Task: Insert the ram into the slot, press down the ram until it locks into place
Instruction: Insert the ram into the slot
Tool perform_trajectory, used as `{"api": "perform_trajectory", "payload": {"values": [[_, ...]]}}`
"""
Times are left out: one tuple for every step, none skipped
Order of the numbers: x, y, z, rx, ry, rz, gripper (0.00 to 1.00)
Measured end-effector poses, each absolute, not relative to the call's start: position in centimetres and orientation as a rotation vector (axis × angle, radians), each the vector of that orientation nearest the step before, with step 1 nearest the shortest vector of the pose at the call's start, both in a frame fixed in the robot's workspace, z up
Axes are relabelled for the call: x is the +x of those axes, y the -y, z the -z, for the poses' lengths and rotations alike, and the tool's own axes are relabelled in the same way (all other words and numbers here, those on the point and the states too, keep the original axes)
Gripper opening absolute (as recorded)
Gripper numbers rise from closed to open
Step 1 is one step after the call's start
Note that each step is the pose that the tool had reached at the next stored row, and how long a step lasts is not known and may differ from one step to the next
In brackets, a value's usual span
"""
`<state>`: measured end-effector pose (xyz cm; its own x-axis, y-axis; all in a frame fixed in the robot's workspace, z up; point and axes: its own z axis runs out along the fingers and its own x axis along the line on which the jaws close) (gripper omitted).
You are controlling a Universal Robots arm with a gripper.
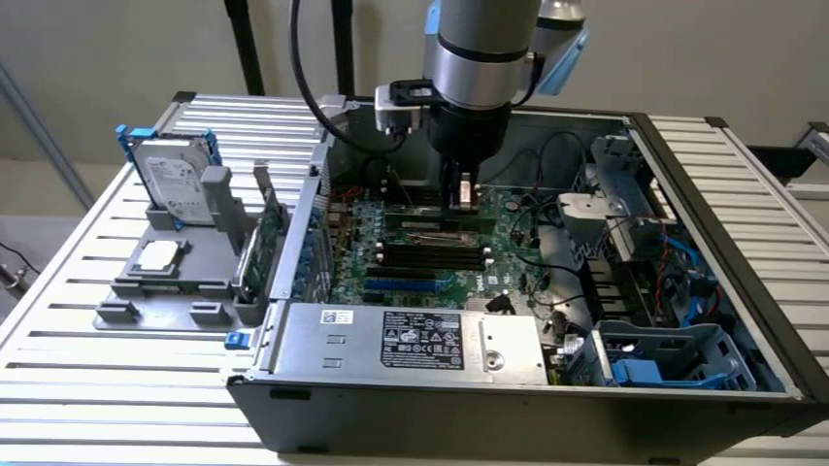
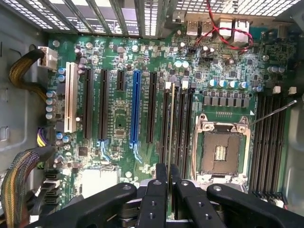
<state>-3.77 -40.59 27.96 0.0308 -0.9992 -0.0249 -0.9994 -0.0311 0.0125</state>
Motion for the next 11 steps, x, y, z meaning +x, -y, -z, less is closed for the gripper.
{"api": "perform_trajectory", "payload": {"values": [[-3.8, 40.6, -27.8, -2.249, -2.181, -0.042, 0.14], [-3.8, 40.6, -27.6, -2.249, -2.181, -0.042, 0.14], [-3.8, 40.6, -27.4, -2.249, -2.181, -0.042, 0.14], [-3.8, 40.6, -27.2, -2.249, -2.181, -0.042, 0.14], [-3.8, 40.6, -27.1, -2.249, -2.181, -0.042, 0.14], [-3.8, 40.6, -26.9, -2.249, -2.182, -0.041, 0.14], [-3.8, 40.6, -26.7, -2.248, -2.183, -0.041, 0.14], [-3.8, 40.5, -26.5, -2.247, -2.185, -0.041, 0.14], [-3.8, 40.5, -26.3, -2.245, -2.187, -0.041, 0.14], [-3.8, 40.5, -26.1, -2.243, -2.189, -0.04, 0.14], [-3.8, 40.5, -26.0, -2.241, -2.191, -0.04, 0.14]]}}
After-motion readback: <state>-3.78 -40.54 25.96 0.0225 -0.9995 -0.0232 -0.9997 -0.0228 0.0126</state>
